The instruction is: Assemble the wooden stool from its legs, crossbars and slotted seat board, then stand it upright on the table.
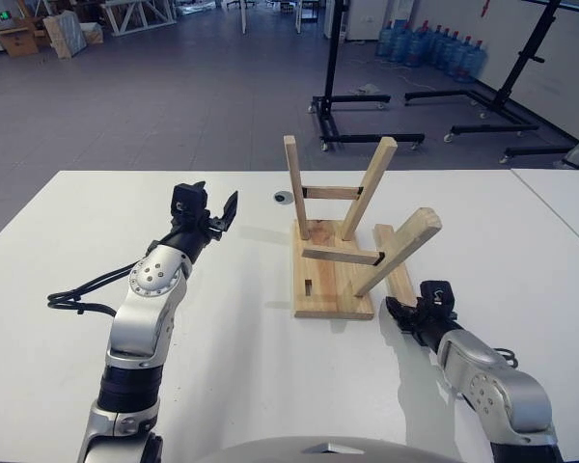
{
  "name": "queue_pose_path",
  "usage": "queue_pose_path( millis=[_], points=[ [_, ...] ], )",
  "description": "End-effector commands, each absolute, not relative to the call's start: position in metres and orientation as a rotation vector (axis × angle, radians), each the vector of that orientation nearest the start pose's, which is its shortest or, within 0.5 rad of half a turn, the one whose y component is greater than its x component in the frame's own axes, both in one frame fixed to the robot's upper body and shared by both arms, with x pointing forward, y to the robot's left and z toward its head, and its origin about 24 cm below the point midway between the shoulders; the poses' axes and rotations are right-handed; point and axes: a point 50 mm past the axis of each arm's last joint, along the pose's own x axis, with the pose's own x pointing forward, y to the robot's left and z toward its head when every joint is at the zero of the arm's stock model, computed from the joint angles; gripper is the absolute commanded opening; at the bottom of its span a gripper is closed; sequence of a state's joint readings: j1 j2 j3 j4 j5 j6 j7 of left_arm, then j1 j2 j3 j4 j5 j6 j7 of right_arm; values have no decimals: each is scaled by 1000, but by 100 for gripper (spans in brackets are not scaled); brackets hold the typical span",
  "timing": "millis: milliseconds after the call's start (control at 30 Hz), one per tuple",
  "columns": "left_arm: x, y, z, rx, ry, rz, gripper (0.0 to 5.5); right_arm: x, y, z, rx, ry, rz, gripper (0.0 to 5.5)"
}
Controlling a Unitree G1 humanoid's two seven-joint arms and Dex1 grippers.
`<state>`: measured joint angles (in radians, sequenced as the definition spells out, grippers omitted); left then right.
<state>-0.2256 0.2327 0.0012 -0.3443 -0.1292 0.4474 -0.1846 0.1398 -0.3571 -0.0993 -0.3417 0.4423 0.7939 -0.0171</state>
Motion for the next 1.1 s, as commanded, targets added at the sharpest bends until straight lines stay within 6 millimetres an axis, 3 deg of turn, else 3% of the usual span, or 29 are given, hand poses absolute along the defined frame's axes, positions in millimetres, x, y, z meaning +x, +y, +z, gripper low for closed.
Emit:
queue_pose_path(
  millis=[33, 200, 333, 433, 467, 567, 633, 700, 800, 900, 1100],
  points=[
    [280, 154, 136, 136, -83, -265, 337, 212, -221, 26, 20, 625, -24, 289],
    [280, 154, 136, 131, -81, -262, 337, 212, -218, 22, 25, 633, -13, 207],
    [282, 154, 138, 127, -85, -261, 337, 214, -217, 23, 19, 601, -24, 204],
    [285, 153, 142, 93, -89, -262, 337, 224, -223, 36, 28, 483, -98, 204],
    [286, 153, 146, 58, -93, -260, 337, 230, -230, 47, 18, 402, -151, 204],
    [293, 155, 173, -41, -139, -265, 337, 253, -250, 118, -82, 36, -283, 204],
    [297, 154, 194, -122, -177, -286, 337, 262, -252, 166, -165, -171, -296, 204],
    [298, 146, 208, -213, -186, -365, 337, 264, -238, 215, -251, -390, -225, 204],
    [294, 133, 221, -506, -152, -516, 337, 258, -196, 249, -331, -576, 35, 204],
    [287, 128, 231, -843, -141, -678, 337, 250, -165, 248, -382, -599, 274, 204],
    [272, 129, 248, -1011, -135, -854, 337, 231, -131, 219, -345, -522, 555, 204]
  ],
)
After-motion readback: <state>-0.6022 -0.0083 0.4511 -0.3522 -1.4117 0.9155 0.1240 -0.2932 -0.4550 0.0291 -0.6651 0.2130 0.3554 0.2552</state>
